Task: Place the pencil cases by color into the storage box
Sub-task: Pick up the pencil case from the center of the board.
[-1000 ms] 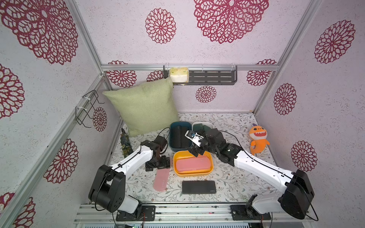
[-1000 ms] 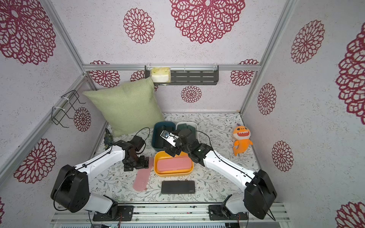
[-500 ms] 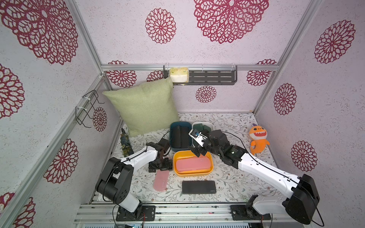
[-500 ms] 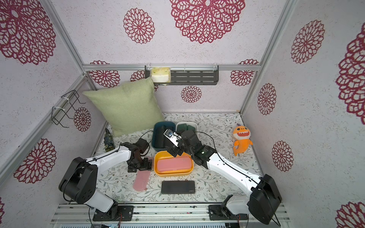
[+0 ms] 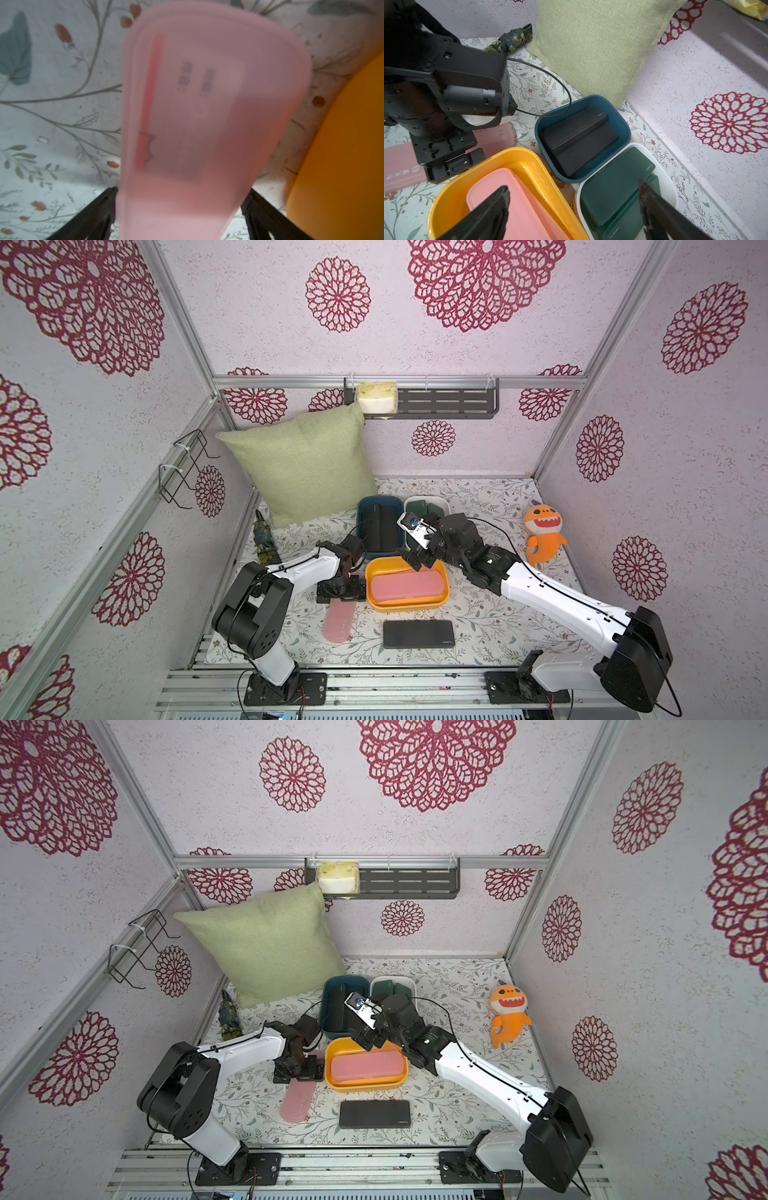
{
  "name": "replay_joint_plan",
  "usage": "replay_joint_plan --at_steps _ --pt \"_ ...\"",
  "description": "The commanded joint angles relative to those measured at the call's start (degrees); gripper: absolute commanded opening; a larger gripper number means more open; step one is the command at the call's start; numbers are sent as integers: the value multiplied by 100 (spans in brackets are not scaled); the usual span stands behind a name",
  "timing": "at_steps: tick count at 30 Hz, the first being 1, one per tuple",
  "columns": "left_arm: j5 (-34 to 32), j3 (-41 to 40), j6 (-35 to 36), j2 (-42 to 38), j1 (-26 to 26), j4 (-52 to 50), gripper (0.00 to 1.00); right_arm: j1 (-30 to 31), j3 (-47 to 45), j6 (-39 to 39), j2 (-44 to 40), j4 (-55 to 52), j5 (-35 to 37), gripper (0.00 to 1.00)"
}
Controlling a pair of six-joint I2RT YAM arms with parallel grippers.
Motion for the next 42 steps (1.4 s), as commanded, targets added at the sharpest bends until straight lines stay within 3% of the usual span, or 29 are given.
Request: replay_joint_plan --at_steps 1,15,28,35,42 --pt "-115 41 -22 171 -107 71 97 -32 13 163 0 59 66 99" --pt "-345 -47 -101 418 -130 11 100 -31 22 195 35 111 34 99" --pt "-704 -139 -277 194 -126 -150 83 -31 57 234 63 181 -2 99" --pt "-1092 -179 -491 -170 -64 -356 80 -36 22 257 73 308 -58 99" --pt "-1652 -80 -620 -1024 164 -787 75 -36 22 230 44 379 -93 99"
